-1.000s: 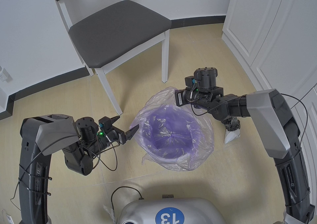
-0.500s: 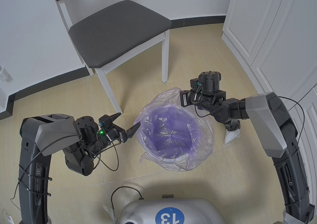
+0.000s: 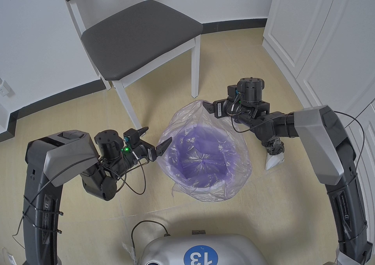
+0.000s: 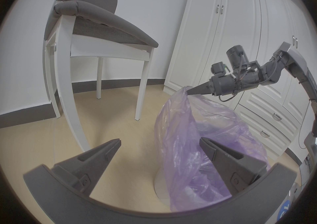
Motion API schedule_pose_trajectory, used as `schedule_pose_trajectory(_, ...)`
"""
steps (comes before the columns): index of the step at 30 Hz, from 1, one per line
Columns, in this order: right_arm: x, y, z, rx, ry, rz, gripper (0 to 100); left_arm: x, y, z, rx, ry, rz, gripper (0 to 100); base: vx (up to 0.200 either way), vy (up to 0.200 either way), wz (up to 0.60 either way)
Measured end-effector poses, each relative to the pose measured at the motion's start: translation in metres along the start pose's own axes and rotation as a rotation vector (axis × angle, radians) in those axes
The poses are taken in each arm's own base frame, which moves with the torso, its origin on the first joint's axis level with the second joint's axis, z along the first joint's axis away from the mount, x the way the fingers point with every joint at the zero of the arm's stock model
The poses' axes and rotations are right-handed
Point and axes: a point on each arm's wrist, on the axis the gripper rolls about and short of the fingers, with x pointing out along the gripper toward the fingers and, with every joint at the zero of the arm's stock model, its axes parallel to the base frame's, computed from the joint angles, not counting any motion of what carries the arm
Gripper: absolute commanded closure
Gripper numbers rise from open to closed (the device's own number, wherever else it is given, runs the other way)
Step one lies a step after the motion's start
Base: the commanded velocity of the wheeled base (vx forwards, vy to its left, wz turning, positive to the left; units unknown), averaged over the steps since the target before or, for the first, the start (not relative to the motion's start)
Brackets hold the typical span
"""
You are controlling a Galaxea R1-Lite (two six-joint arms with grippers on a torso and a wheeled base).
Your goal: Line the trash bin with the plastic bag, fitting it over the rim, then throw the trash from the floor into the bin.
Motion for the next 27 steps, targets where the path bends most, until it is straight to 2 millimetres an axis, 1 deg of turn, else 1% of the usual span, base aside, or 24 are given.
schedule_pose_trajectory(4, -0.009, 0.000, 0.011, -0.004, 0.027, -0.008, 0, 0.014, 0.007, 0.004, 0.001, -0.001, 0.013, 0, 0.000, 0.000, 0.00)
schedule_pose_trajectory(9, -0.020, -0.001, 0.004, -0.047, 0.187, -0.004, 0, 0.031, 0.015, 0.010, 0.006, -0.014, 0.040, 0, 0.000, 0.000, 0.00)
schedule_pose_trajectory(11, -0.024, -0.001, 0.005, -0.047, 0.211, 0.007, 0, 0.037, 0.019, 0.012, 0.006, -0.015, 0.049, 0, 0.000, 0.000, 0.00)
schedule_pose_trajectory(14, -0.031, 0.000, 0.011, 0.012, 0.228, 0.061, 0, 0.045, 0.022, 0.013, 0.010, -0.024, 0.058, 0, 0.000, 0.000, 0.00)
schedule_pose_trajectory(16, -0.037, 0.000, 0.014, 0.082, 0.277, 0.100, 0, 0.049, 0.023, 0.013, 0.008, -0.020, 0.064, 0, 0.000, 0.000, 0.00)
schedule_pose_trajectory(19, -0.046, -0.003, 0.018, 0.157, 0.344, 0.123, 0, 0.055, 0.025, 0.013, 0.006, -0.015, 0.068, 0, 0.000, 0.000, 0.00)
schedule_pose_trajectory(21, -0.052, -0.007, 0.024, 0.173, 0.359, 0.123, 0, 0.060, 0.027, 0.014, 0.006, -0.015, 0.073, 0, 0.000, 0.000, 0.00)
schedule_pose_trajectory(24, -0.058, -0.010, 0.026, 0.124, 0.357, 0.110, 0, 0.064, 0.028, 0.013, 0.007, -0.019, 0.077, 0, 0.000, 0.000, 0.00)
schedule_pose_trajectory(27, -0.063, -0.013, 0.019, -0.002, 0.357, 0.095, 0, 0.067, 0.028, 0.012, 0.008, -0.020, 0.082, 0, 0.000, 0.000, 0.00)
